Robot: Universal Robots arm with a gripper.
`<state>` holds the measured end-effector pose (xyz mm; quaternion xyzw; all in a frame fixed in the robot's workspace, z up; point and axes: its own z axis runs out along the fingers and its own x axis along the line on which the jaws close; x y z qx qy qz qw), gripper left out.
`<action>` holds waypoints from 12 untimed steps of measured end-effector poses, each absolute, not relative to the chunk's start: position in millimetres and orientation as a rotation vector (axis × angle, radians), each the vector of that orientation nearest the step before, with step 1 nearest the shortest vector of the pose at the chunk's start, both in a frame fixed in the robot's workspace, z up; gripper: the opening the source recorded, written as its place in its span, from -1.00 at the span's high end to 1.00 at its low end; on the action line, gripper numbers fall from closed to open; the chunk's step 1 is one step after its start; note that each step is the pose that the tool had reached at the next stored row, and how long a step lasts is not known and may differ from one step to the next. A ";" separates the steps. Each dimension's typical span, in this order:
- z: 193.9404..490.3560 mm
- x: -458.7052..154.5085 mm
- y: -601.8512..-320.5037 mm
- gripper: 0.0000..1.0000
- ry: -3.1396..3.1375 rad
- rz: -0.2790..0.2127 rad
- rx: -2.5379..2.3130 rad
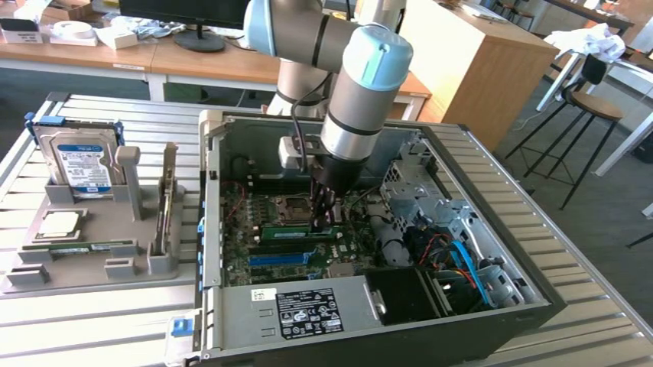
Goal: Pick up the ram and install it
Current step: 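Insert the ram into the slot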
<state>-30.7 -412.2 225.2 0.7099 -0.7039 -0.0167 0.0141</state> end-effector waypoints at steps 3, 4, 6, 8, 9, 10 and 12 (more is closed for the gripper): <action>225.2 -30.7 -412.2 0.77 -2.192 -0.052 2.211; 225.2 -30.7 -412.2 0.77 -2.192 -0.052 2.211; 225.1 -30.6 -412.2 0.75 -2.192 -0.052 2.211; 225.1 -30.6 -412.2 0.64 -2.192 -0.052 2.211; 225.1 -30.6 -412.2 0.64 -2.192 -0.052 2.211; 225.1 -30.6 -412.2 0.51 -2.192 -0.052 2.211; 225.2 -30.7 -412.2 0.51 -2.192 -0.052 2.211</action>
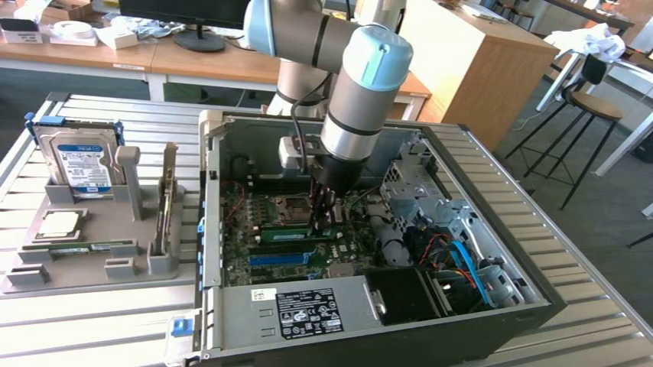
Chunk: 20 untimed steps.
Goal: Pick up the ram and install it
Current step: 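Insert the ram into the slot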
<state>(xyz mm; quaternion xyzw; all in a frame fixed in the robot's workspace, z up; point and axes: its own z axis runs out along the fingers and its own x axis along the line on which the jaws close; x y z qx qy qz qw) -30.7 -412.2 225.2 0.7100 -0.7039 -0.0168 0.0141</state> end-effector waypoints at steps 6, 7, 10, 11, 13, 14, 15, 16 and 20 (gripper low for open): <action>226.4 -30.7 -412.3 0.51 -2.192 -0.052 2.210; 227.5 -30.7 -412.2 0.51 -2.192 -0.052 2.211; 232.8 -30.7 -412.3 0.51 -2.192 -0.052 2.210; 234.6 -30.7 -412.2 0.51 -2.192 -0.052 2.211; 238.8 -30.7 -412.3 0.51 -2.192 -0.052 2.210; 240.9 -30.7 -412.2 0.51 -2.192 -0.052 2.211; 243.4 -30.7 -412.2 0.51 -2.192 -0.052 2.210; 245.8 -30.7 -412.2 0.51 -2.192 -0.052 2.211; 256.4 -30.7 -412.2 0.51 -2.192 -0.052 2.211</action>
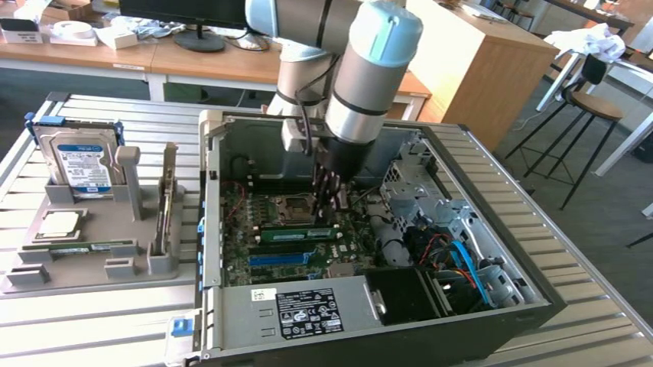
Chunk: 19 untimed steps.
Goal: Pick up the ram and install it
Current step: 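Insert the ram into the slot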
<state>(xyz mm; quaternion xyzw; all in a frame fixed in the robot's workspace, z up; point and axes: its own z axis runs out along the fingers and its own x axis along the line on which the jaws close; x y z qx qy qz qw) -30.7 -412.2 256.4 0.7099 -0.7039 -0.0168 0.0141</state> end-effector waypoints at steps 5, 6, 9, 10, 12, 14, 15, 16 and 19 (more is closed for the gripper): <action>270.9 -30.7 -412.2 0.51 -2.192 -0.052 2.211; 273.3 -30.7 -412.2 0.51 -2.192 -0.052 2.211; 279.7 -30.7 -412.3 0.51 -2.192 -0.052 2.211; 281.5 -30.7 -412.2 0.51 -2.192 -0.052 2.211; 285.9 -30.7 -412.2 0.51 -2.192 -0.052 2.211; 290.4 -30.7 -412.2 0.51 -2.192 -0.052 2.211; 292.9 -30.7 -412.2 0.51 -2.192 -0.052 2.211; 295.8 -30.7 -412.2 0.51 -2.192 -0.052 2.211; 303.3 -30.7 -412.2 0.51 -2.192 -0.052 2.211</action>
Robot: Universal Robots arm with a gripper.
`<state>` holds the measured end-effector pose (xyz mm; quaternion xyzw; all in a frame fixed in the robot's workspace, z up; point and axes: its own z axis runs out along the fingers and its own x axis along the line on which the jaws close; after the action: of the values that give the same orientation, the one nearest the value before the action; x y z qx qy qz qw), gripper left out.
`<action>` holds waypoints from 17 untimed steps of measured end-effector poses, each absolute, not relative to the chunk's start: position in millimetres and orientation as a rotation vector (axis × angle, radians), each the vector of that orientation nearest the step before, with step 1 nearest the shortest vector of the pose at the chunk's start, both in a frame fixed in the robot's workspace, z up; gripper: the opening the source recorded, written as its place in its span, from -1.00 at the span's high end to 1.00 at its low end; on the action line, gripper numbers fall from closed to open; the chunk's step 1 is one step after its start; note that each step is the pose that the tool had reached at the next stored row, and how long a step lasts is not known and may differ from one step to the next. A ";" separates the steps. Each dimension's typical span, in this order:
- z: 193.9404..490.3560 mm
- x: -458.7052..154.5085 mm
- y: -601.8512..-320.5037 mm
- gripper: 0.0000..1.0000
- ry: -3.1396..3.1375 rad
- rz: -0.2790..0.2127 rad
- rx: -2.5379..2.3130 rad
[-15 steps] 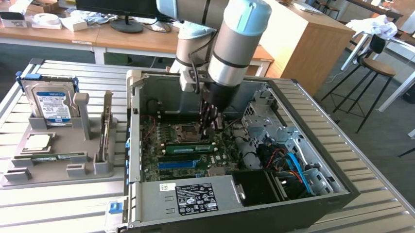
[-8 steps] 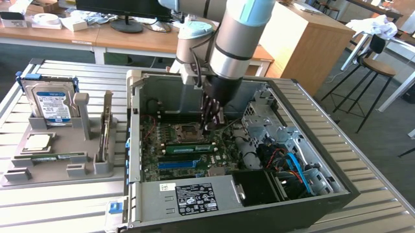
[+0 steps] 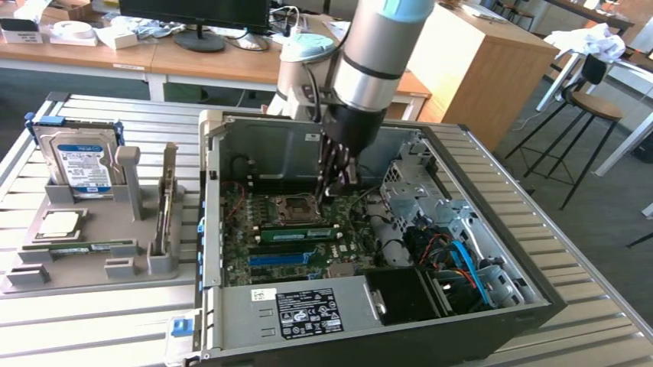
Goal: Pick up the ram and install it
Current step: 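Insert the ram into the slot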
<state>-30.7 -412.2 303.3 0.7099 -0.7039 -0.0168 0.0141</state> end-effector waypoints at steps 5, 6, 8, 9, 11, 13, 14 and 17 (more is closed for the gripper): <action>316.2 -30.7 -412.2 0.51 -2.192 -0.052 2.211; 318.9 -30.7 -412.2 0.51 -2.192 -0.052 2.211; 324.3 -30.7 -412.2 0.51 -2.192 -0.052 2.211; 326.7 -30.7 -412.2 0.51 -2.192 -0.052 2.211; 331.7 -30.7 -412.2 0.51 -2.192 -0.052 2.211; 336.1 -30.7 -412.2 0.51 -2.192 -0.052 2.211; 338.3 -30.7 -412.2 0.51 -2.192 -0.052 2.211; 344.9 -30.7 -412.2 0.51 -2.192 -0.052 2.211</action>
<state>-30.7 -412.2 344.9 0.7099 -0.7039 -0.0168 0.0141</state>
